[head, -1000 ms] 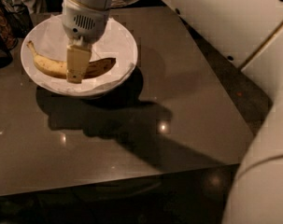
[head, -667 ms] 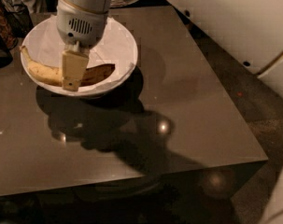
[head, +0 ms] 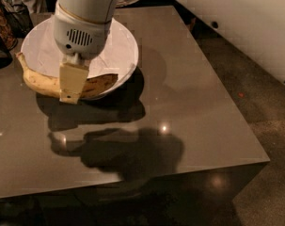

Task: Pick banana from white bowl

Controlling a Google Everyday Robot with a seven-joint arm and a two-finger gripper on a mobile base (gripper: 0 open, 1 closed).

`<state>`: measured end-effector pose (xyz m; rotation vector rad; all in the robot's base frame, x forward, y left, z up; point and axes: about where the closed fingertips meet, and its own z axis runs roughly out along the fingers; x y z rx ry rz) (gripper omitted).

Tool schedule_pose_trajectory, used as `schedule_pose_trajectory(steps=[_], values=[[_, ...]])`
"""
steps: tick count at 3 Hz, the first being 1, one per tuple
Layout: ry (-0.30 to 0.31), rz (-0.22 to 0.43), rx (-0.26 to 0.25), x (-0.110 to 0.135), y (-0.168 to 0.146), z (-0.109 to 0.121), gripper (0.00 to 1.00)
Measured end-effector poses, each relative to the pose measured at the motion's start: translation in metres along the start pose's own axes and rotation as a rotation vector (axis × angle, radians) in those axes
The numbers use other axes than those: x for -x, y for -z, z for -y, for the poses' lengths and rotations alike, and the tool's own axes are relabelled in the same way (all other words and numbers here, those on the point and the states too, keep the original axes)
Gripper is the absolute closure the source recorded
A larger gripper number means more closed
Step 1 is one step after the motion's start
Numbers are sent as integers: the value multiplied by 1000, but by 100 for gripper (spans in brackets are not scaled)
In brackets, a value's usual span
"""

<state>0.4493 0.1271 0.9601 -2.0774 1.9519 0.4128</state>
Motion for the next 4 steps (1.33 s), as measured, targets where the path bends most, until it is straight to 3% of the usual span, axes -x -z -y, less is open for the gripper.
schedule_pose_trajectory(steps=[2,3,4], values=[[-104,28,64,-20,4,-60,100],[-149,45,80,-31,2,-78,100],[-152,45,82,-32,1,-79,100]])
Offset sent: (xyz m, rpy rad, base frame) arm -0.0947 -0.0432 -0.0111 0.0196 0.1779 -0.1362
